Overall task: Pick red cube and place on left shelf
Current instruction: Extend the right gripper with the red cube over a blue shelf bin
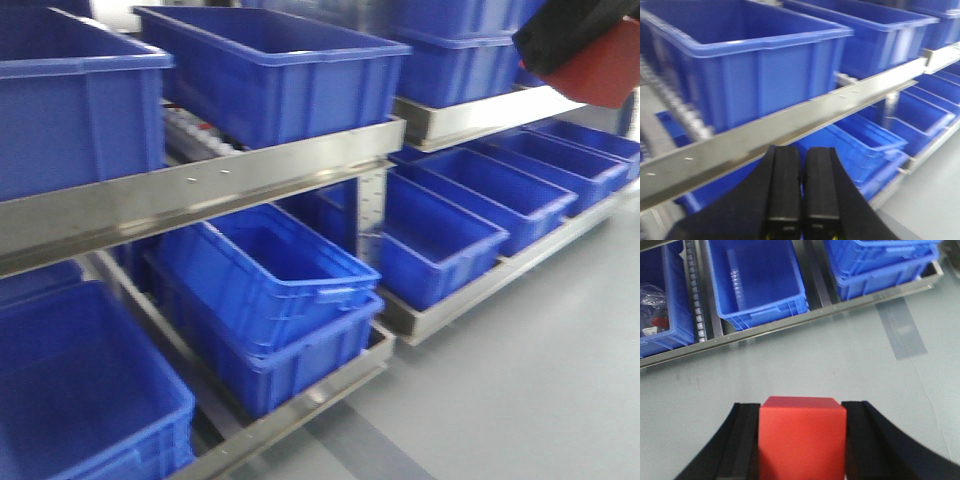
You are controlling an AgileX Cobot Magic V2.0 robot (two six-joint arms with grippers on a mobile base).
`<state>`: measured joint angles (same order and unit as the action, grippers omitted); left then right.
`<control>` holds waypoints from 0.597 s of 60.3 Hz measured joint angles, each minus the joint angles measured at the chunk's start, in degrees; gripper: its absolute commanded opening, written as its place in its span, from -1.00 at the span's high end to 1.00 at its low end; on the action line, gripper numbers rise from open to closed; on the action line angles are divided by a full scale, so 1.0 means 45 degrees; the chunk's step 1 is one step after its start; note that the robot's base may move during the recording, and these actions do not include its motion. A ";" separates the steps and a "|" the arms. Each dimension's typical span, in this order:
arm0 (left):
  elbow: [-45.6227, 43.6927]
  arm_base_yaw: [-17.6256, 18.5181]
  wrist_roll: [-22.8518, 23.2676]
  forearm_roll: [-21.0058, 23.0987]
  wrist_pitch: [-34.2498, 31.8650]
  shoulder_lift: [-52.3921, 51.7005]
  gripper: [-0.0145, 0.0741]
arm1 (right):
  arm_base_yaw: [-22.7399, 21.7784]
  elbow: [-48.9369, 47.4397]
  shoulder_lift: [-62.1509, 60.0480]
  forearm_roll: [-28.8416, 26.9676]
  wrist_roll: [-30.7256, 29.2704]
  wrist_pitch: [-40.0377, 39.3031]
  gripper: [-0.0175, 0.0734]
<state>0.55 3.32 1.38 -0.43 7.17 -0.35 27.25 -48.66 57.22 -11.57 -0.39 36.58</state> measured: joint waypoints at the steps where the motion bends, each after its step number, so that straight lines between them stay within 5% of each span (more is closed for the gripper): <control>1: 0.0000 0.0000 0.0000 0.0000 0.0000 0.0000 0.44 | 0.0000 0.0000 0.0000 0.0000 0.0000 0.0000 0.49; 36: 0.0000 0.0000 0.0000 0.0000 0.0000 0.0000 0.44 | 0.0000 0.0000 0.0000 0.0000 0.0000 0.0000 0.49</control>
<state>0.55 3.32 1.38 -0.43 7.17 -0.35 27.25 -48.66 57.22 -11.57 -0.39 36.58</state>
